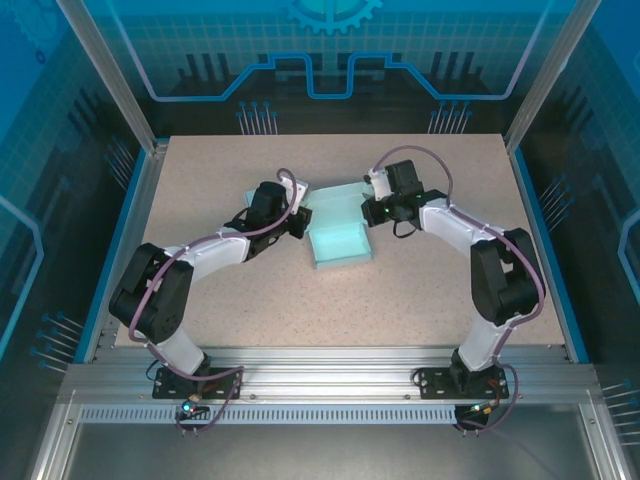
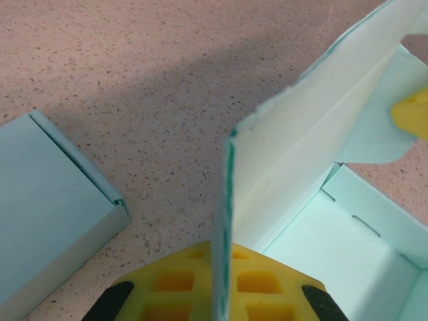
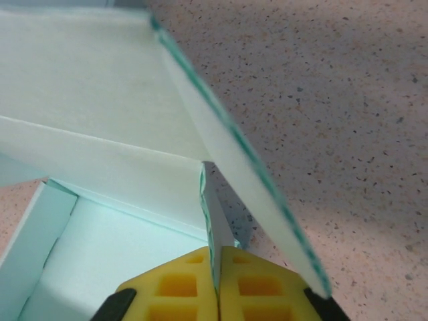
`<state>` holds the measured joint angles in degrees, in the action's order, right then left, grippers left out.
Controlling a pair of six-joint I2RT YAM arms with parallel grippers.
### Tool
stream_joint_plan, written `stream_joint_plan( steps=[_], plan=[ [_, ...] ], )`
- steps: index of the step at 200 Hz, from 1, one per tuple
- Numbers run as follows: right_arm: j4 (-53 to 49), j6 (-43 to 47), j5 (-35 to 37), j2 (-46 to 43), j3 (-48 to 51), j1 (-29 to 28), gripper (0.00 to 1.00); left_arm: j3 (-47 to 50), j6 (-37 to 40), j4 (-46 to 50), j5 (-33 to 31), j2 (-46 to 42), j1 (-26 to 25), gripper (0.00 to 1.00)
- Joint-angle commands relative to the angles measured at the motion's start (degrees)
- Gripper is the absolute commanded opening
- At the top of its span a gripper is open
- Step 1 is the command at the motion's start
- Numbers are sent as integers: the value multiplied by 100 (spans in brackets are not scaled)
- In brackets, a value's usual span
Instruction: Fold the paper box
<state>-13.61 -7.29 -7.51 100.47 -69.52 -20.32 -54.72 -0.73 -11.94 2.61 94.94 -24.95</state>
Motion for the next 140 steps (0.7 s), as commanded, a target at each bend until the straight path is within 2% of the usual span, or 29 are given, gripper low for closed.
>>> stream_joint_plan(
  steps=[1, 33, 74, 101, 140],
  plan=[
    [262, -269, 306, -183, 164, -244, 0, -164, -572, -355, -224, -1, -67, 7],
    [575, -254, 979, -382, 461, -637, 0, -152, -1384, -537, -360, -21, -119, 8],
    [1033, -495, 1560, -532, 676, -967, 0, -210, -2047, -859, -940, 88, -377, 10],
    [1242, -627, 1908, -417, 608, -1094, 0, -338, -2205, -1233, -1092, 327, -545, 10],
    [1465, -771, 2010, -138, 431, -1128, 0, -611, -2367, -1691, -1321, 715, -659, 14]
  ],
)
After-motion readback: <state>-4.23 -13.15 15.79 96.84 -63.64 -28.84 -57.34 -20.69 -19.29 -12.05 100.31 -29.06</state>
